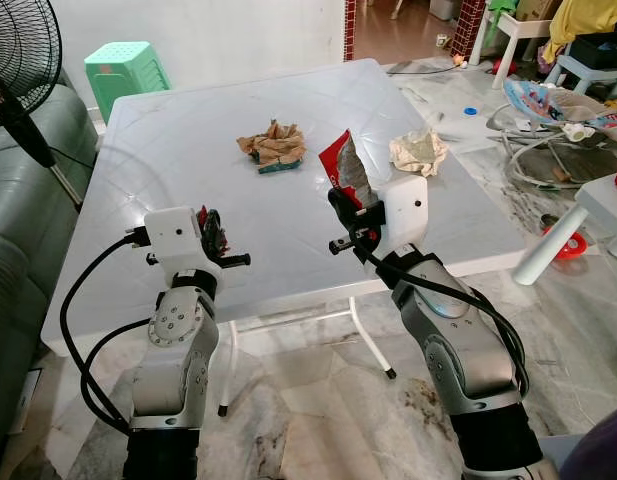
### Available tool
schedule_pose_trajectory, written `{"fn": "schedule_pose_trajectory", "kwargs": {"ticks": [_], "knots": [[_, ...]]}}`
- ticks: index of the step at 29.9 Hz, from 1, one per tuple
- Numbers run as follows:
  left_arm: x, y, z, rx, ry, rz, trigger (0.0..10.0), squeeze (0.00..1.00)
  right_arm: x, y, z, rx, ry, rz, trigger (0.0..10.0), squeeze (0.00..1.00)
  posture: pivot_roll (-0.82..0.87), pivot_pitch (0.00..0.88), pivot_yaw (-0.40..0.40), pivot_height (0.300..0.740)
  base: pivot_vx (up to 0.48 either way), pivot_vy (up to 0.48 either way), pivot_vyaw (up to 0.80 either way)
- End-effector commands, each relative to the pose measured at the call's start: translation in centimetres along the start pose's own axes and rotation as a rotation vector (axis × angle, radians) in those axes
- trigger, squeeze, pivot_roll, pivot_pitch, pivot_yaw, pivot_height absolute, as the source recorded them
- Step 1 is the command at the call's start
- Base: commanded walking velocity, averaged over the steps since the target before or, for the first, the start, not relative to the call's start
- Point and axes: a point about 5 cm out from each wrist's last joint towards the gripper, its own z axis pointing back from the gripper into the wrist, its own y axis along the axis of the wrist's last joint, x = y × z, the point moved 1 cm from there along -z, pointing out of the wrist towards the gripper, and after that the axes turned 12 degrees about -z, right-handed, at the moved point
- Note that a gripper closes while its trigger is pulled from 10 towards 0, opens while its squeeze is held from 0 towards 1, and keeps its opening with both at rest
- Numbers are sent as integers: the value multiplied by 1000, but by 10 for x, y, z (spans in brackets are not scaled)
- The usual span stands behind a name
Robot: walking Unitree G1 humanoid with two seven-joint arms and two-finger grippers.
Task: Picking trash to rubbish bin
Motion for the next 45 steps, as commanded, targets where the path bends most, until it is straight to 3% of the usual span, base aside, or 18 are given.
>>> {"fn": "schedule_pose_trajectory", "kwargs": {"ticks": [1,3,15,45], "knots": [[3,10,-1,33,-19,4,7686,0,1,2,-1,4,-13,-14,0,0,-48,52,31,740,0,0,0],[3,11,-1,33,-22,7,10000,0,1,2,-1,5,-15,-19,0,0,-47,51,30,740,0,0,0],[6,9,-2,13,-56,39,10000,0,5,2,-3,9,-54,-34,0,0,-46,51,34,740,0,0,0],[12,9,-2,13,-124,69,10000,0,12,1,-5,-5,-107,-28,0,0,-46,41,41,740,0,-52,-789]]}}
